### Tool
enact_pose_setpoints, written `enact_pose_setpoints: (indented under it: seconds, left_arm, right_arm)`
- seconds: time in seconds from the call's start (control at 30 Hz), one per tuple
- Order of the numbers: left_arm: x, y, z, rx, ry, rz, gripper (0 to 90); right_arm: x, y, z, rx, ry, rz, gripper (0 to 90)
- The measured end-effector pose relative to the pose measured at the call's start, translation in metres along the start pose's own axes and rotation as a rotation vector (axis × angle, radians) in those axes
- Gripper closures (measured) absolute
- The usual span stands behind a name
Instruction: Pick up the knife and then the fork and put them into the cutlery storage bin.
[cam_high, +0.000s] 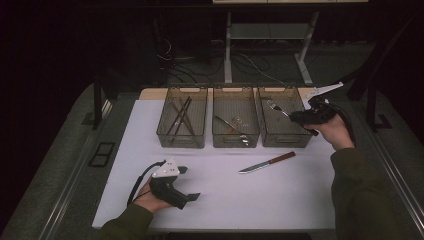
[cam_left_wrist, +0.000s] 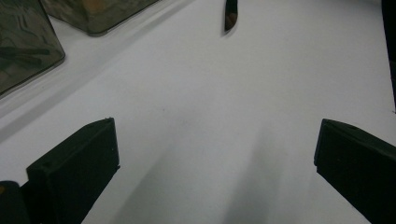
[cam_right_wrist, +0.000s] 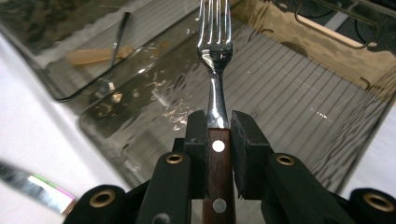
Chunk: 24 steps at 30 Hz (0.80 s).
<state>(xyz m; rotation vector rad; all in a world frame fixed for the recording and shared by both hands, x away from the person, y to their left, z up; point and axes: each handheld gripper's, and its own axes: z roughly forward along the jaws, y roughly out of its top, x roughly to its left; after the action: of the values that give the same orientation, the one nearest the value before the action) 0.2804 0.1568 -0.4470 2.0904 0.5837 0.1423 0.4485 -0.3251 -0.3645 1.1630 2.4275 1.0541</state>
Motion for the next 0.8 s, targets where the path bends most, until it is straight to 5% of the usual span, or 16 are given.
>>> enact_pose_setpoints:
  seconds: [0.47, 0.53, 0.8]
  left_arm:
    - [0.000, 0.000, 0.000, -0.001, -0.006, 0.005, 0.0]
    - [0.000, 0.000, 0.000, -0.002, -0.006, 0.004, 0.0]
    - [-0.002, 0.001, 0.000, 0.001, -0.004, 0.010, 0.0]
  right_arm:
    - [-0.013, 0.004, 0.027, 0.016, -0.013, 0.030, 74.7]
    - [-0.013, 0.004, 0.025, -0.010, -0.026, 0.040, 59.7]
    - [0.004, 0.006, 0.001, -0.053, 0.014, 0.034, 61.6]
